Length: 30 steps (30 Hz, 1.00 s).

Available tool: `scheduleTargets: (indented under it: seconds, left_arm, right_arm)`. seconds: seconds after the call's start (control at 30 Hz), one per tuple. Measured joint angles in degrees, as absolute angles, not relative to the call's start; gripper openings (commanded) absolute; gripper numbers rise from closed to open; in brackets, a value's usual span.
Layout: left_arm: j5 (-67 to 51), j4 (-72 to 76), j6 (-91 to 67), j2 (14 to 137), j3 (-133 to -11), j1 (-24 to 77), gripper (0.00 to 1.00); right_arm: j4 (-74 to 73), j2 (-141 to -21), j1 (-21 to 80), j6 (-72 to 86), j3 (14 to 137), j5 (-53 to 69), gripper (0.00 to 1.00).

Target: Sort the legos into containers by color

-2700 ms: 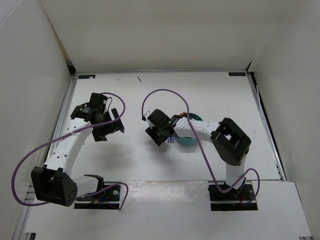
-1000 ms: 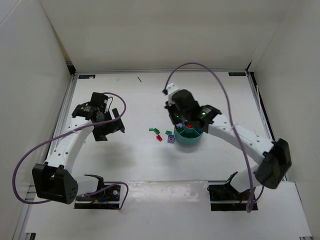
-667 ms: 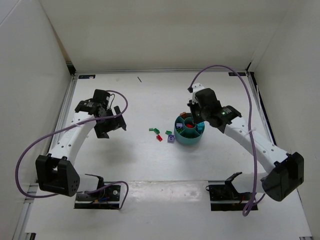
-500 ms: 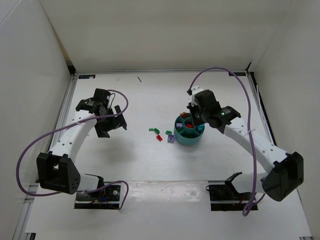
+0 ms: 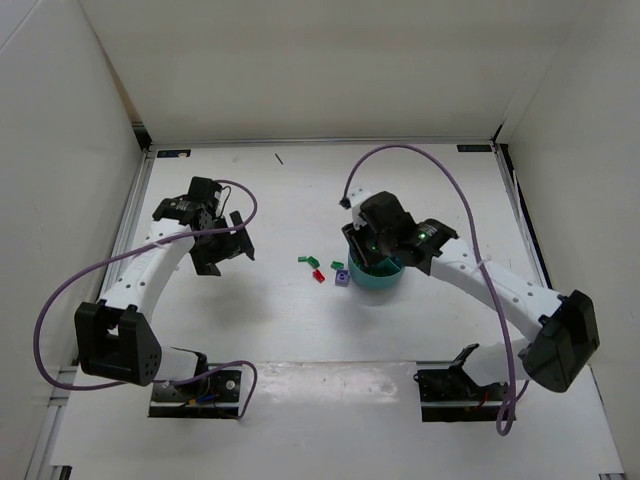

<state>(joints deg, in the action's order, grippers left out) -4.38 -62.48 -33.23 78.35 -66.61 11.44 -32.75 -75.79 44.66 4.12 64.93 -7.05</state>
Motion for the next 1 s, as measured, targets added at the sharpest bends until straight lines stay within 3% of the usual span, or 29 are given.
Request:
scheduleTargets:
  seconds: [0.1, 0.23, 0.4, 1.0]
  left_arm:
    - [-4.5, -62.5, -33.2, 78.3, -66.6, 11.4, 1.0]
    - [-4.6, -62.5, -33.1, 78.3, -66.6, 11.4, 1.0]
    - [-4.5, -62.9, -32.7, 78.3, -66.8, 11.4, 1.0]
    - [-3.9, -64.6, -31.3, 78.3, -67.1, 10.8, 1.0]
  right_arm:
    - [-31.7, -79.0, 47.0, 3.3, 66.4, -6.0, 0.46]
    - [-29.6, -85.6, 49.1, 2.6, 68.7, -4.8, 0.63]
    - [-27.6, -95.3, 50.5, 1.9, 72.7, -2.3, 0.72]
    - [-23.1, -110.0, 51.8, 2.9, 76.5, 0.4, 0.6]
